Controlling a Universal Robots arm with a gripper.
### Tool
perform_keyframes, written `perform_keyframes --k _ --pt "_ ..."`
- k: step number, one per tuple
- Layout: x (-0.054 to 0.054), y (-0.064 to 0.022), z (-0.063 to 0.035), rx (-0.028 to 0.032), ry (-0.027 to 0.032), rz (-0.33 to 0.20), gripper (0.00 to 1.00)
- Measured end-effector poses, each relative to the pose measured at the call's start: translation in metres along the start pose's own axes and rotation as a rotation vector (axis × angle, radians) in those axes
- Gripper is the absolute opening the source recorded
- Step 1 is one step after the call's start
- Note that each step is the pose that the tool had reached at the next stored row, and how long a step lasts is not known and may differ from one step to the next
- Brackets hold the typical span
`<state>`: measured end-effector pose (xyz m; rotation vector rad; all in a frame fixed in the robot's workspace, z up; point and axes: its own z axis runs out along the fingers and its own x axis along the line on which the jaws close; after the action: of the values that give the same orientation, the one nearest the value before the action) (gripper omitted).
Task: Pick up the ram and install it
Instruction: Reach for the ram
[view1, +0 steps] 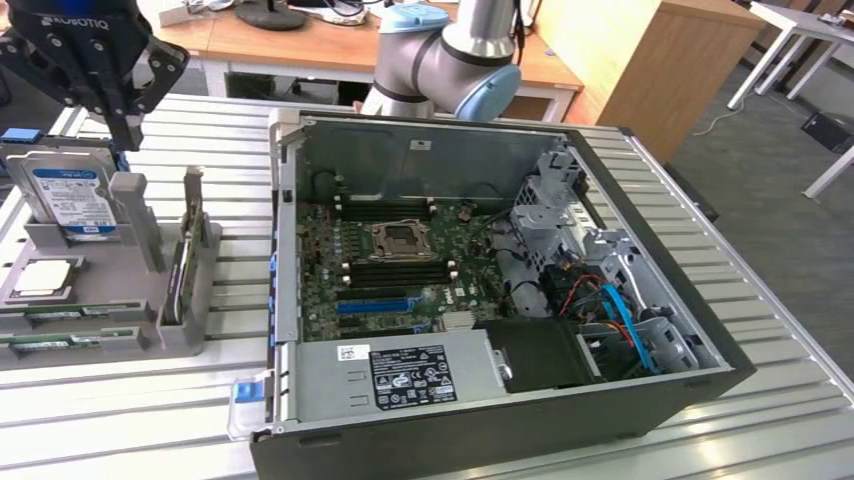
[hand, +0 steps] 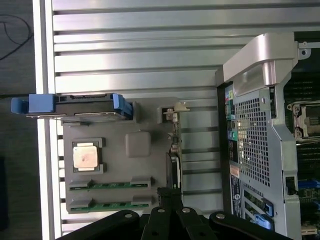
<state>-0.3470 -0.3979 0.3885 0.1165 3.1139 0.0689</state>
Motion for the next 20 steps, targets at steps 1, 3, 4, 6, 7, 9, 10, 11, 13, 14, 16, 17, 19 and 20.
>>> perform_keyframes --k 1,3,4,6,7,9,10,11,13,14,16,17,19,20 --pt "0.002 -0.0001 0.0000 0.0000 0.0000 0.000 0.11" --pt "0.005 -0.0004 0.0002 0.0000 0.0001 0.000 0.11" --pt "0.007 -0.0006 0.0002 0.0000 0.0001 0.000 0.11" --pt "0.011 -0.0008 0.0003 0.0000 0.0002 0.000 0.11" --pt "0.014 -0.0010 0.0004 0.0001 0.0002 0.000 0.11" --pt "0.018 -0.0014 0.0005 0.0001 0.0002 0.000 0.11" --pt "0.020 -0.0015 0.0006 0.0000 0.0002 0.000 0.11" --pt "0.022 -0.0017 0.0006 0.0000 0.0002 0.000 0.11" --pt "0.027 -0.0021 0.0007 0.0001 0.0002 0.000 0.11" --pt "0.029 -0.0022 0.0007 0.0000 0.0002 0.000 0.11" --pt "0.034 -0.0026 0.0008 0.0001 0.0002 0.000 0.11" --pt "0.036 -0.0027 0.0009 0.0000 0.0002 0.000 0.11" --pt "0.040 -0.0030 0.0010 0.0001 0.0003 0.000 0.11" --pt "0.042 -0.0032 0.0010 0.0001 0.0003 0.000 0.11"
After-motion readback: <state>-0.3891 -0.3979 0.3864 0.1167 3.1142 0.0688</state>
